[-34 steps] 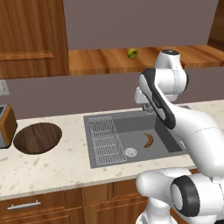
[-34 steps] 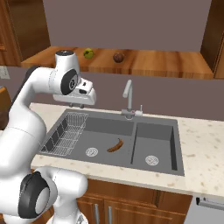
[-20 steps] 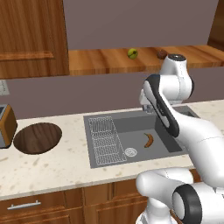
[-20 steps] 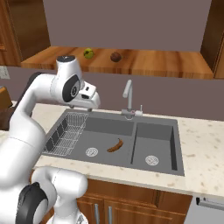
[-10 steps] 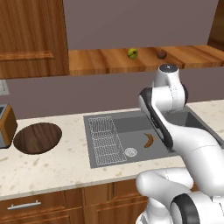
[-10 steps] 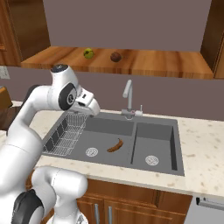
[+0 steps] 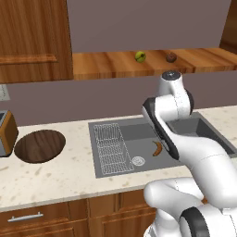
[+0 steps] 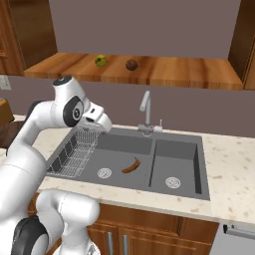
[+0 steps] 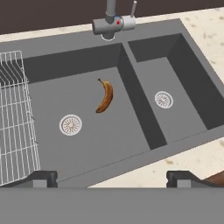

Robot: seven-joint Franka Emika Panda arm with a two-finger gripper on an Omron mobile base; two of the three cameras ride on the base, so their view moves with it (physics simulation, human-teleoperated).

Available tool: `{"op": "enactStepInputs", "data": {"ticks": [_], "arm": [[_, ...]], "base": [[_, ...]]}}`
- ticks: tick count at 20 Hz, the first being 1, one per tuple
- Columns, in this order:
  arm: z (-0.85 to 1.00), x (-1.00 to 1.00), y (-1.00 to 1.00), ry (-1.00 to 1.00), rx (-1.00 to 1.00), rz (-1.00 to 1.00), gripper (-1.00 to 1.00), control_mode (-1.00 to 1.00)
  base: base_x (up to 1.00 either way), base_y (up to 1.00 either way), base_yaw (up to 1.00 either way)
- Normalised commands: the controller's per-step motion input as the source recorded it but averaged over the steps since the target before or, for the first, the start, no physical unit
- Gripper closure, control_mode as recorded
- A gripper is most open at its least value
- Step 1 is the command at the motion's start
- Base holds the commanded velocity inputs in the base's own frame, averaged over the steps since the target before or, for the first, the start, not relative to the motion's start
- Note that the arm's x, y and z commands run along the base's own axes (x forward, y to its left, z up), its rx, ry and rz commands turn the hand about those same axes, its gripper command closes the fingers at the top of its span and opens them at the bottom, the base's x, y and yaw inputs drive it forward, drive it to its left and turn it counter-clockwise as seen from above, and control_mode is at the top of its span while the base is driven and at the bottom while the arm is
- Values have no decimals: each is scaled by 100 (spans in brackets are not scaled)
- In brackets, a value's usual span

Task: Pick the pears from the cabinet and place them in one bowl. Pick the banana from the sink and place it in the other bowl.

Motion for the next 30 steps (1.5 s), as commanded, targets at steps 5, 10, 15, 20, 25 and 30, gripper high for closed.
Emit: {"op": "enactStepInputs", "data": {"ticks": [5,10,15,20,25,30], "arm": [[-23,2,0,0,-3,-4,-100,-100],[-22,4,0,0,-5,-5,-100,-100],[-27,0,-3,0,-4,-8,-100,-100],[-30,4,-10,0,-2,-9,-100,-100],[-30,9,-14,0,-1,-7,-100,-100],[-30,13,-13,0,0,-6,-100,-100]], "base": [[0,0,0],[0,0,0],[0,0,0],[0,0,0],[0,0,0],[0,0,0]]}}
